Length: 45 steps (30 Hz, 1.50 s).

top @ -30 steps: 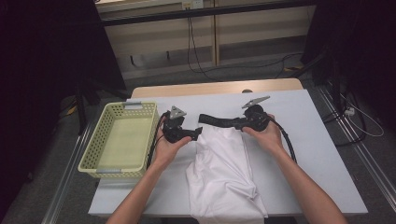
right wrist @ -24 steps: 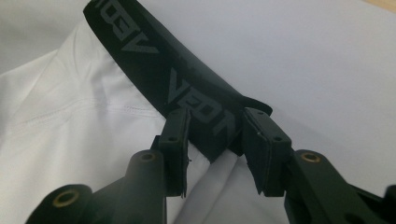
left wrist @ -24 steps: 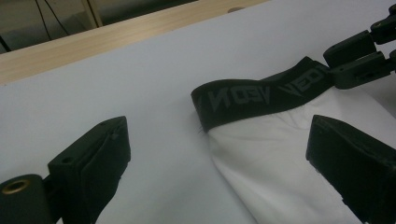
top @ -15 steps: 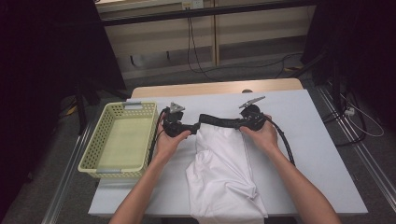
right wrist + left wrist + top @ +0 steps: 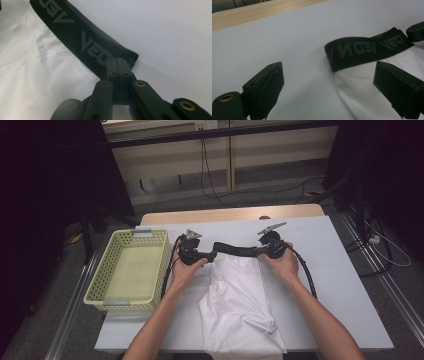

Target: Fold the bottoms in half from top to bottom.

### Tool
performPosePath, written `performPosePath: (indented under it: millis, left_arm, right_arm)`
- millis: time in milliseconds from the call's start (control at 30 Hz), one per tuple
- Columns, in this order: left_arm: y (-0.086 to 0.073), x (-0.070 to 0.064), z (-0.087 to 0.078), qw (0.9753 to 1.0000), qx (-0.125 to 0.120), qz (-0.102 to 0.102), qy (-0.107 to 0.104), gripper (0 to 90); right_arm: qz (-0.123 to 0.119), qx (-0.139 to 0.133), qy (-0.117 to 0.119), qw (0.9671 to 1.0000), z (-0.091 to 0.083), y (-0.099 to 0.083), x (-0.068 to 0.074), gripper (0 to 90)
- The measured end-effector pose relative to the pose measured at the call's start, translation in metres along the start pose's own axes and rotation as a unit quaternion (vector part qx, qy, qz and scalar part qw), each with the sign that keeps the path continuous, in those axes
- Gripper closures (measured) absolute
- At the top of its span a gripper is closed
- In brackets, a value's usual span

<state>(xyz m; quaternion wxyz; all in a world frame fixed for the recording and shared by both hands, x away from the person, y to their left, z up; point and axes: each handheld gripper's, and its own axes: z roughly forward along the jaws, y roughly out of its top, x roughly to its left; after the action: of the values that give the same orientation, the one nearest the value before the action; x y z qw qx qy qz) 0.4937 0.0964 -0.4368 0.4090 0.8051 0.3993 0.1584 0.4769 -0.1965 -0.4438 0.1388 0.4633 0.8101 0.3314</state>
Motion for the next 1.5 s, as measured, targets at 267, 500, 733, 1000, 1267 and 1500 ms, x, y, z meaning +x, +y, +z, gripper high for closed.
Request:
performPosePath:
  millis: [267,500,733,1000,1267,1500]
  left_arm:
    - [-0.001,-0.003,0.009,1.0000,0.004,0.005,0.003,9.6]
    - [0.000,-0.002,0.014,0.9999,0.007,-0.001,0.009,10.0]
    - [0.002,-0.001,0.016,0.9999,0.008,-0.005,0.008,10.2]
    - [0.001,0.001,0.020,0.9999,0.008,-0.013,0.007,10.4]
    - [-0.001,-0.001,0.023,0.9998,0.013,-0.013,0.003,11.0]
    - [0.000,-0.001,0.026,0.9997,0.013,-0.011,0.017,11.1]
  right_arm:
    - [-0.007,-0.006,-0.026,0.9996,0.007,0.000,0.004,63.2]
    - [-0.063,0.002,-0.052,0.9967,0.008,0.004,0.017,72.0]
    - [-0.021,-0.010,-0.025,0.9994,0.006,0.005,0.007,88.6]
    - [0.007,-0.019,-0.016,0.9997,0.007,0.005,-0.005,89.2]
    - [0.002,-0.019,-0.029,0.9994,0.010,0.006,-0.007,88.9]
    - [0.018,-0.021,-0.006,0.9996,0.011,0.004,-0.011,76.8]
